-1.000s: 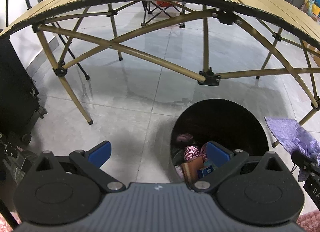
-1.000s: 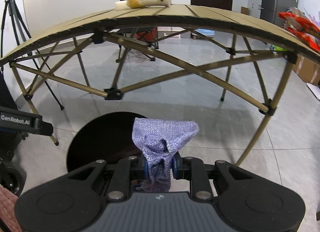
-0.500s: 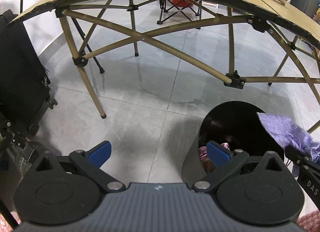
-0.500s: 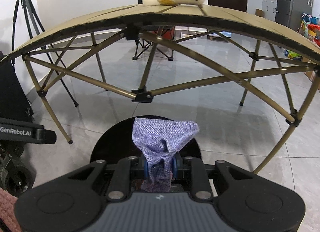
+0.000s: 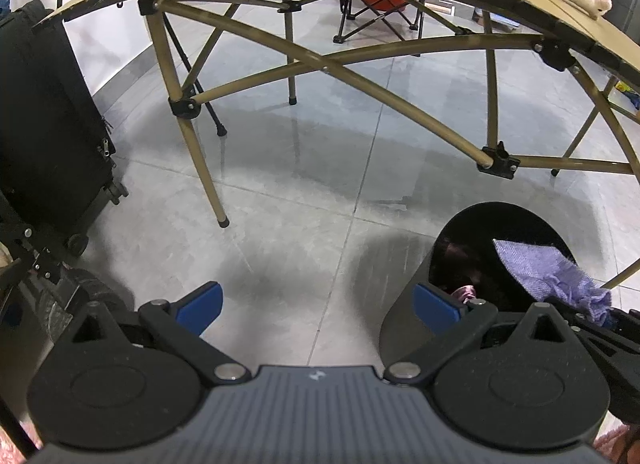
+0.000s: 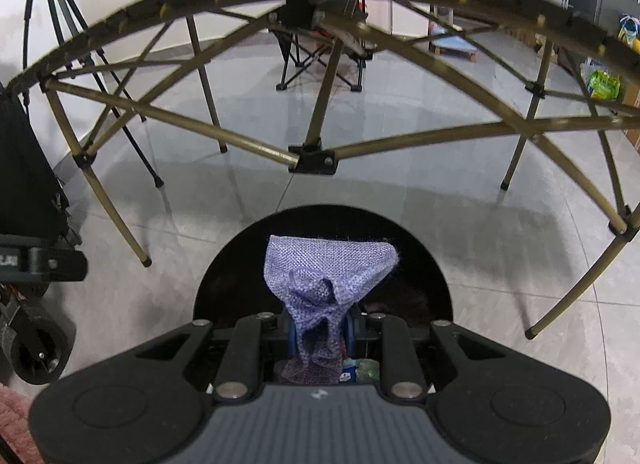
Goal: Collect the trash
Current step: 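Move the right gripper holding the purple pouch over the bin opening, then open the right gripper to drop the purple pouch into the bin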
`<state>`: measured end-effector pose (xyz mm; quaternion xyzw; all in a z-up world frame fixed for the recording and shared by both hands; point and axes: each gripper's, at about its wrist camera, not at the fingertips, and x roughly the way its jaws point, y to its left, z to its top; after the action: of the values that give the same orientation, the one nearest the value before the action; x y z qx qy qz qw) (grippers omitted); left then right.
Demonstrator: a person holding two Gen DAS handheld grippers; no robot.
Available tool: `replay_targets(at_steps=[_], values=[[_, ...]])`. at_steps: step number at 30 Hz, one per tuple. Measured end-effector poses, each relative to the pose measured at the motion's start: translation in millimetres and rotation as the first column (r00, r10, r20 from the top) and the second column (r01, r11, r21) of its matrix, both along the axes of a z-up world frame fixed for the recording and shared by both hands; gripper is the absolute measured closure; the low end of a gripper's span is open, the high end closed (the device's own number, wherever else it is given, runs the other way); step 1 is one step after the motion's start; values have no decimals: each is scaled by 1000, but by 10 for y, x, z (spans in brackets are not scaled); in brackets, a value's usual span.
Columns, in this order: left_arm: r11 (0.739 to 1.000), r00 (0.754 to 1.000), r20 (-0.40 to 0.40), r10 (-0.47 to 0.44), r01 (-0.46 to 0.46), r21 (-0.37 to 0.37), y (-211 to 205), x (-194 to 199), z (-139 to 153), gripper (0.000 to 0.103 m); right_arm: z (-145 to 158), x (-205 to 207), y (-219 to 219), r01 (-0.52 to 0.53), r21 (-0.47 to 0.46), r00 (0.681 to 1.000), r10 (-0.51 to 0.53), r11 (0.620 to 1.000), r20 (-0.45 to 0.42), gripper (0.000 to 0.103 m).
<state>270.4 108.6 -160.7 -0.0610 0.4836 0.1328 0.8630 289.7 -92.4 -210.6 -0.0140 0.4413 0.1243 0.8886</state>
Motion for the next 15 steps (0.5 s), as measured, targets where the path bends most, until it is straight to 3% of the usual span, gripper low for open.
replay_targets(at_steps=[15], values=[[1000, 999, -29, 15, -15, 4, 69, 11, -88, 0, -209, 126, 84, 12, -14, 998, -13, 1000, -61, 83]])
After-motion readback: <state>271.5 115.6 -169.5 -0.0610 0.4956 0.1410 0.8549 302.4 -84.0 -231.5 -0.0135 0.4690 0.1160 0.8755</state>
